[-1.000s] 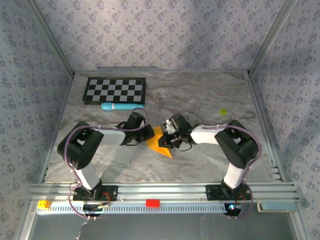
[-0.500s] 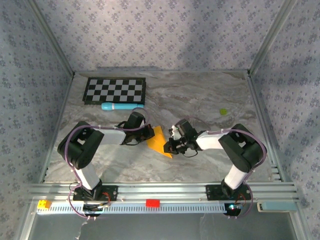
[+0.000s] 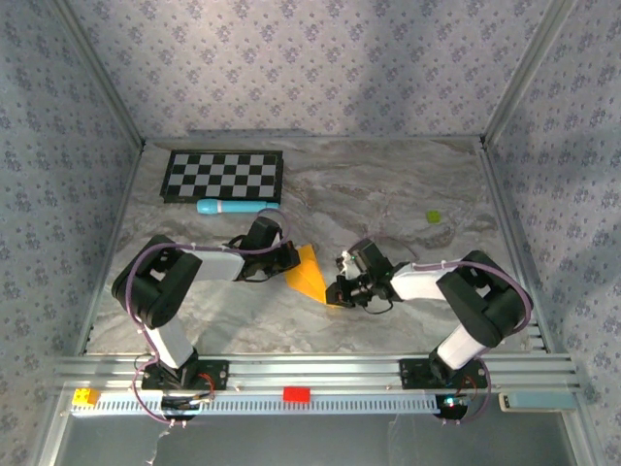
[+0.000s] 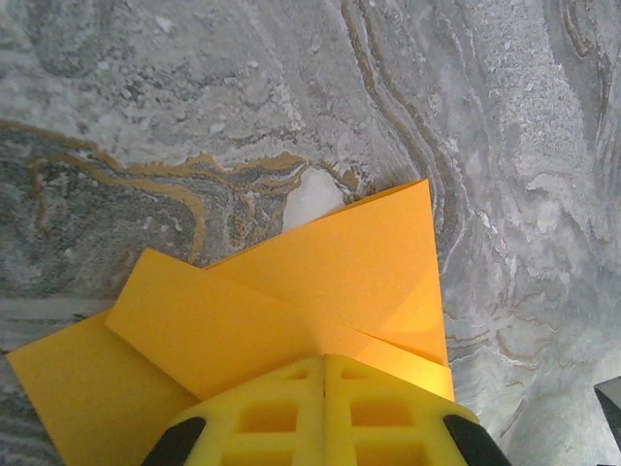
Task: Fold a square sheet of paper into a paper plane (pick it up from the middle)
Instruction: Fourth fold the wing at the center of the table, then turn over the paper at the center of the table.
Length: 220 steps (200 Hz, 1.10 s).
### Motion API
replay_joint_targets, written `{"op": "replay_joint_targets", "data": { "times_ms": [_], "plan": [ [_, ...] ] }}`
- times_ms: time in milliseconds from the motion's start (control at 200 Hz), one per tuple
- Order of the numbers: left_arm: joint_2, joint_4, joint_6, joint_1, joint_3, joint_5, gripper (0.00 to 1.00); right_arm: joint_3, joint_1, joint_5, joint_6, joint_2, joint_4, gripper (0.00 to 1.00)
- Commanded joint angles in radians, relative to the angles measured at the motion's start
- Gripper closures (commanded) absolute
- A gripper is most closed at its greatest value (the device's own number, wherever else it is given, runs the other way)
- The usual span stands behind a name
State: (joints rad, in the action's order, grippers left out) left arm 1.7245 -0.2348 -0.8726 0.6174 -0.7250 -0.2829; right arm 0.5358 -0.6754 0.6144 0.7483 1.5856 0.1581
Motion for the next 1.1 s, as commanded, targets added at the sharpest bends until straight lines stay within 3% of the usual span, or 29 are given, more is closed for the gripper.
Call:
{"op": "replay_joint_targets", "data": {
  "times_ms": [0,350,475,585,1094],
  "plan": [
    [0.031,0.078,0.012,-0.007,0.01,0.024,1.0,-0.053,0.001,-0.057,0.02,0.03,-0.022,0.94],
    [0.025,0.076,-0.023,-0.008,0.017,0.015,1.0,-0.053,0.002,-0.11,0.078,-0.177,-0.185,0.87],
    [0.018,0.073,-0.045,-0.01,0.019,0.004,1.0,-0.068,0.003,-0.095,0.163,-0.212,-0.151,0.67],
    [0.008,0.088,-0.055,-0.01,0.015,0.005,1.0,-0.064,0.003,-0.095,0.207,-0.223,-0.138,0.6],
    [0.003,0.093,-0.06,-0.009,0.016,-0.007,1.0,-0.071,0.003,-0.108,0.273,-0.169,-0.137,0.67]
  ]
}}
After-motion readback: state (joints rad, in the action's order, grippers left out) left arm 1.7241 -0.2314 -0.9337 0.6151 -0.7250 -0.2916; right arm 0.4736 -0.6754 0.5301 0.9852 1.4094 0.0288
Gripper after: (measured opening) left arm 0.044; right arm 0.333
